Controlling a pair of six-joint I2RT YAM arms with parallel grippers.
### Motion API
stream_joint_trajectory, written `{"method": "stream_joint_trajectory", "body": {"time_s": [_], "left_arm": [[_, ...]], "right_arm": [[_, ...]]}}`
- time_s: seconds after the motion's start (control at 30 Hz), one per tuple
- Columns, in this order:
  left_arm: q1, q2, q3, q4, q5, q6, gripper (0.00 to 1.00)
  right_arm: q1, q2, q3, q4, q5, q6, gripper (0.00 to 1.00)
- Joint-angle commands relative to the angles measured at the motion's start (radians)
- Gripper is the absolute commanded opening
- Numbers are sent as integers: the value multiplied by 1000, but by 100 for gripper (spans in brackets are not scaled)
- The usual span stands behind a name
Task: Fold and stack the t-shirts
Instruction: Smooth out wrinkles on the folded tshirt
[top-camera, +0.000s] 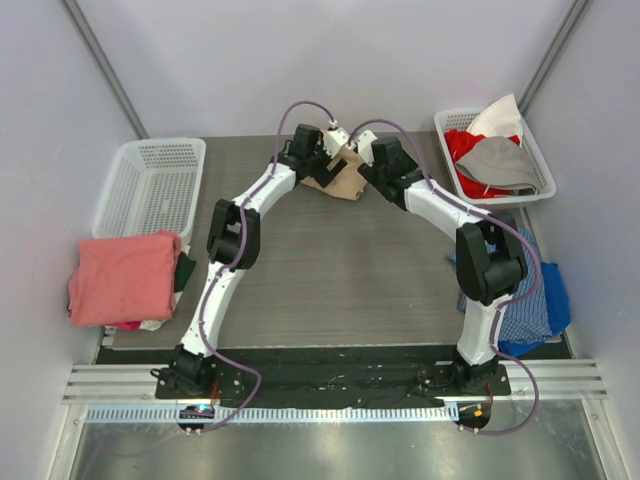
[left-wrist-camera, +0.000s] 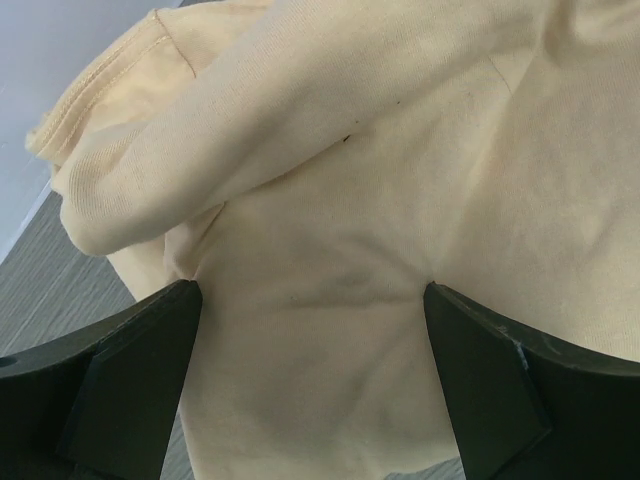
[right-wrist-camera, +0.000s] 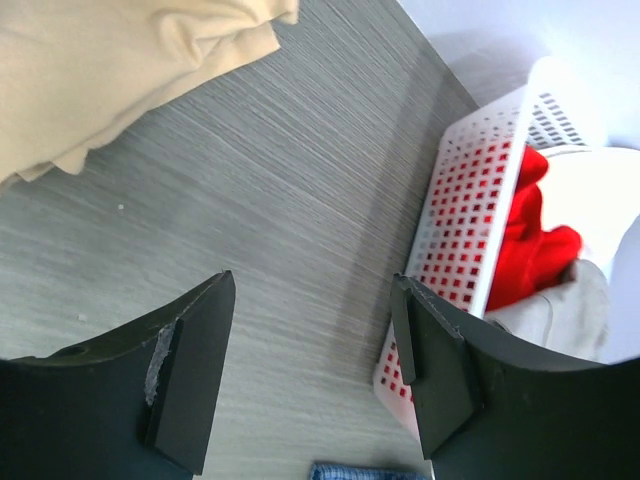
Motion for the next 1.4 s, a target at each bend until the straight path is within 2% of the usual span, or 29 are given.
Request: {"method": "stream_joint_trajectory", "body": {"time_s": [0.0, 0.13, 0.3, 0.63, 0.8, 1.1, 1.37], "left_arm": [[-14, 24, 40, -166, 18, 58, 100], [-24, 12, 13, -240, 16, 94, 100], [-50, -81, -121, -266, 20, 107, 100], [-68, -256, -375, -355, 53, 26, 100], [-91, -350, -481, -456, 61, -5, 100], [-151, -569, -690, -498, 89, -104, 100], [-192, -663, -736, -484, 141, -297, 100]], "right_arm": [[22, -124, -46, 23, 7, 19, 71], [42, -199, -98, 13, 9, 15, 71], [50, -245, -149, 2, 17, 5, 71], [53, -317, -257, 22, 35, 18, 71], [51, -358, -278, 6, 30, 45, 71], [51, -369, -255, -96, -158, 188, 72], [51, -392, -264, -165, -301, 249, 72]]}}
